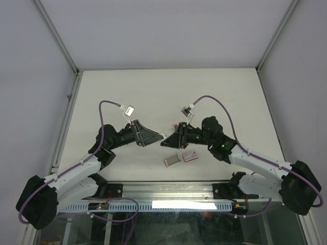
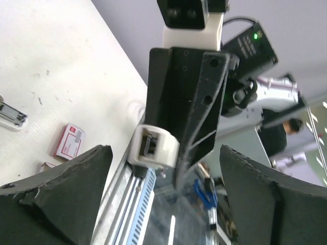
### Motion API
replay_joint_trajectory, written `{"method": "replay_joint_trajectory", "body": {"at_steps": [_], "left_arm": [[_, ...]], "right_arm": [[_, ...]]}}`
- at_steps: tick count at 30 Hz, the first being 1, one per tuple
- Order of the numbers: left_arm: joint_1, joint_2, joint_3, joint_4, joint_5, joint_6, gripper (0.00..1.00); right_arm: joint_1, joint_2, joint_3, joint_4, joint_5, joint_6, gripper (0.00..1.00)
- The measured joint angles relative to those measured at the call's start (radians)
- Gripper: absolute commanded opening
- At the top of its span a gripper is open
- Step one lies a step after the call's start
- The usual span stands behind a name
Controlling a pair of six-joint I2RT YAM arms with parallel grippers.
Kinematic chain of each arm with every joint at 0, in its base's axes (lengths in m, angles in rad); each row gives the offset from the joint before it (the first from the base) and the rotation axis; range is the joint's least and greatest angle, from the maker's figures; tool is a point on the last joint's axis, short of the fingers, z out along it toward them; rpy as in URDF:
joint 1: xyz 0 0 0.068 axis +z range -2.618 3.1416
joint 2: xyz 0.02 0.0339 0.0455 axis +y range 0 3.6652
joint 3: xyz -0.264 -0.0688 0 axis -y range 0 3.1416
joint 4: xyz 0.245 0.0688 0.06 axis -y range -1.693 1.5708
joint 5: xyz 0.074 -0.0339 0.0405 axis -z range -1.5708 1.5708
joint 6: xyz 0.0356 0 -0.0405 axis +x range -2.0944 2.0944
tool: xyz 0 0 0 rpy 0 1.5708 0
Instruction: Load the staples into the stapler
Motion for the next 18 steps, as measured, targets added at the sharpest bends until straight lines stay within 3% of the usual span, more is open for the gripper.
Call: {"method": "replay_joint_trajectory", "body": {"at_steps": [8,11,18], "left_arm": [[0.065,-0.14,0.202,-0.505,-0.254,0.225,0.99],[0.152,-0.108,0.312,-0.655,-0.272,0.31,0.99],[0.29,-0.031,0.473,-0.868,-0.285,0.48,0.99]], "right_arm": [[-0.134,-0.128,0.079,-0.458,0.309,-0.202,0.0],[-0.204,-0.1,0.124,-0.621,0.476,-0.286,0.0],[-0.323,0.032,0.124,-0.767,0.7,-0.394,0.0]]}}
